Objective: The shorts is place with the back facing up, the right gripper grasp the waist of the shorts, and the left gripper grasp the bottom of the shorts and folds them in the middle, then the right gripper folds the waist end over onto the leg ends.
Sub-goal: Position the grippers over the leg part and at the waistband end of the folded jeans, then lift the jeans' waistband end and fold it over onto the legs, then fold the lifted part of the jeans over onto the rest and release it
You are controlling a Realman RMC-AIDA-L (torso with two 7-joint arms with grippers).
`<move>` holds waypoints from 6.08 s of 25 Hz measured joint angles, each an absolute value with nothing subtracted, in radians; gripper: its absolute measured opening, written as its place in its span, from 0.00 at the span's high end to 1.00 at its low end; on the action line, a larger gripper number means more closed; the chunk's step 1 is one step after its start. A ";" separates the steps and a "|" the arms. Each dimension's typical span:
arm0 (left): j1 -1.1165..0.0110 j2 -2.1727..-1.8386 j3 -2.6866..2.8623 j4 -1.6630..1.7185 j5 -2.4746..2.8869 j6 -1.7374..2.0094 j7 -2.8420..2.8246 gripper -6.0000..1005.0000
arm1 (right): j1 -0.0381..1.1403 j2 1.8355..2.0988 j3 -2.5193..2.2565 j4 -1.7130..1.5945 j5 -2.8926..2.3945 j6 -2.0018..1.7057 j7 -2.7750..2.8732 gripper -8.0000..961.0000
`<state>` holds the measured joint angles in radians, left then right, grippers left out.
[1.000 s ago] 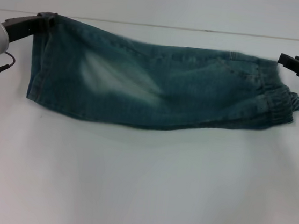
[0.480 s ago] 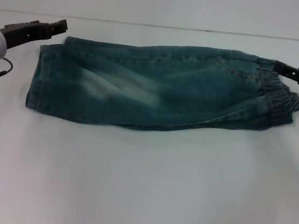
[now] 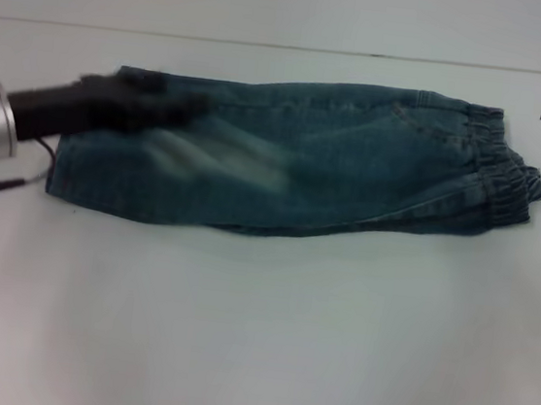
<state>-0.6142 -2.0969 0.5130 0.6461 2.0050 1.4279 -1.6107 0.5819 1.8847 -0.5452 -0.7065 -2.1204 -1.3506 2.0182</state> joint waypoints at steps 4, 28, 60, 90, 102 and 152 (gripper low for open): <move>-0.594 -2.102 0.579 0.651 2.013 1.551 -1.570 0.05 | 0.630 1.839 -0.625 -0.773 -2.264 -1.422 2.221 0.08; -0.568 -2.135 0.655 0.643 2.019 1.561 -1.542 0.05 | 0.798 1.927 -0.710 -0.649 -2.665 -1.151 2.408 0.17; -0.567 -2.137 0.655 0.619 2.014 1.523 -1.518 0.12 | 0.774 1.937 -0.701 -0.635 -2.557 -1.196 2.322 0.53; -0.792 -2.175 0.635 -0.096 1.244 1.020 -0.312 0.62 | 0.603 1.855 -0.550 -0.897 -2.045 -1.718 2.169 0.90; -0.896 -2.175 0.540 -0.340 1.438 1.017 -0.292 1.00 | 0.742 1.865 -0.563 -0.909 -2.038 -1.737 2.188 0.90; -0.303 -2.167 -0.295 -0.136 2.063 1.459 -0.373 0.35 | 1.010 2.051 -1.011 -0.711 -2.126 -1.441 2.103 0.57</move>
<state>-0.3030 -2.1673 -0.2947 -0.1358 2.0626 1.4588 -0.3727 1.0102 2.0505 -1.0108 -0.7113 -2.1258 -1.4409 2.1033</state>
